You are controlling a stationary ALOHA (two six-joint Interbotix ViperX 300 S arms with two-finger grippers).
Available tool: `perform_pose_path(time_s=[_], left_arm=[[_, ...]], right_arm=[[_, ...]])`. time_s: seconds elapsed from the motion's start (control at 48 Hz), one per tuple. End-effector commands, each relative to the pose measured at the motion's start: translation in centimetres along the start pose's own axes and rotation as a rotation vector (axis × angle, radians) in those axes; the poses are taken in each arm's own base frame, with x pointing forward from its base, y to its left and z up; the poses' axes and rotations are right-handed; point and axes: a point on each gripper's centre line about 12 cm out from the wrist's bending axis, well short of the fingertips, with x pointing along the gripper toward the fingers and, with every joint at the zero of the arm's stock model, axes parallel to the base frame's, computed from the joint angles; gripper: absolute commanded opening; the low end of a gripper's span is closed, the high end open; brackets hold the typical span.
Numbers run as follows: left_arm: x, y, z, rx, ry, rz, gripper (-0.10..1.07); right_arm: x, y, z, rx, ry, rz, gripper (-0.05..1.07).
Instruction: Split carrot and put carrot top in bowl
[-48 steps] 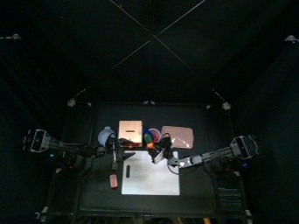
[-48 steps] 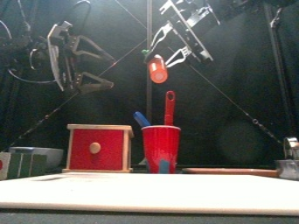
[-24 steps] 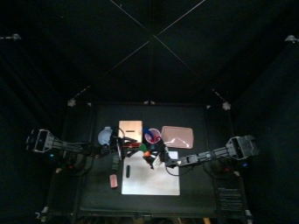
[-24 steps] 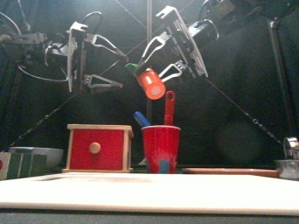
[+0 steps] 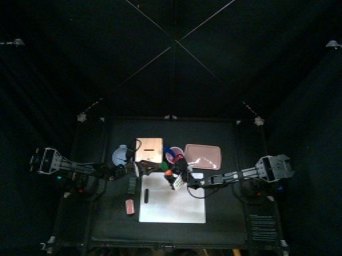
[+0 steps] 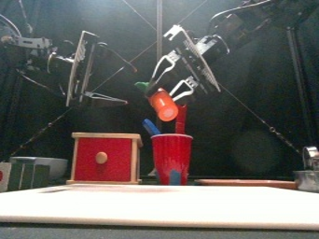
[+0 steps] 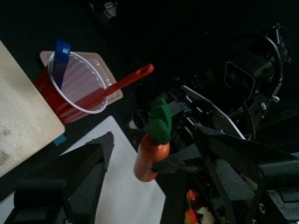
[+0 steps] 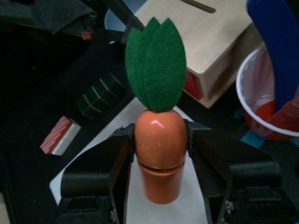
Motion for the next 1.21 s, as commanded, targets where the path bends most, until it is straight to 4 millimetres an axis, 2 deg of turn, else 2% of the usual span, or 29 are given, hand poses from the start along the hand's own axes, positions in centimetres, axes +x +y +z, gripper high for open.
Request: perform_pose_path(time_s=[0.0, 0.396, 0.604, 0.854, 1.188], left_arm=[[0.9, -0.6, 0.3, -0.012, -0.01, -0.008, 1.03], [2.8, 0.3, 0.0, -0.074, -0.029, 0.069, 1.01], [3.9, 0.7, -0.4, -0.092, -0.035, 0.096, 0.95], [4.5, 1.2, -0.3, -0.107, -0.046, 0.122, 0.78], [4.4, 1.6, -0.2, -0.119, -0.056, 0.137, 0.47]], right_arm=[[-0.5, 0.8, 1.7, 0.011, -0.028, 0.018, 0.46], [-0.2, 0.4, 1.8, -0.005, 0.001, -0.017, 0.46], [-0.2, 0.4, 1.9, -0.007, -0.001, -0.018, 0.46], [0.0, 0.4, 1.7, -0.004, 0.005, -0.021, 0.46], [-0.1, 0.5, 1.7, -0.002, 0.006, -0.018, 0.48]])
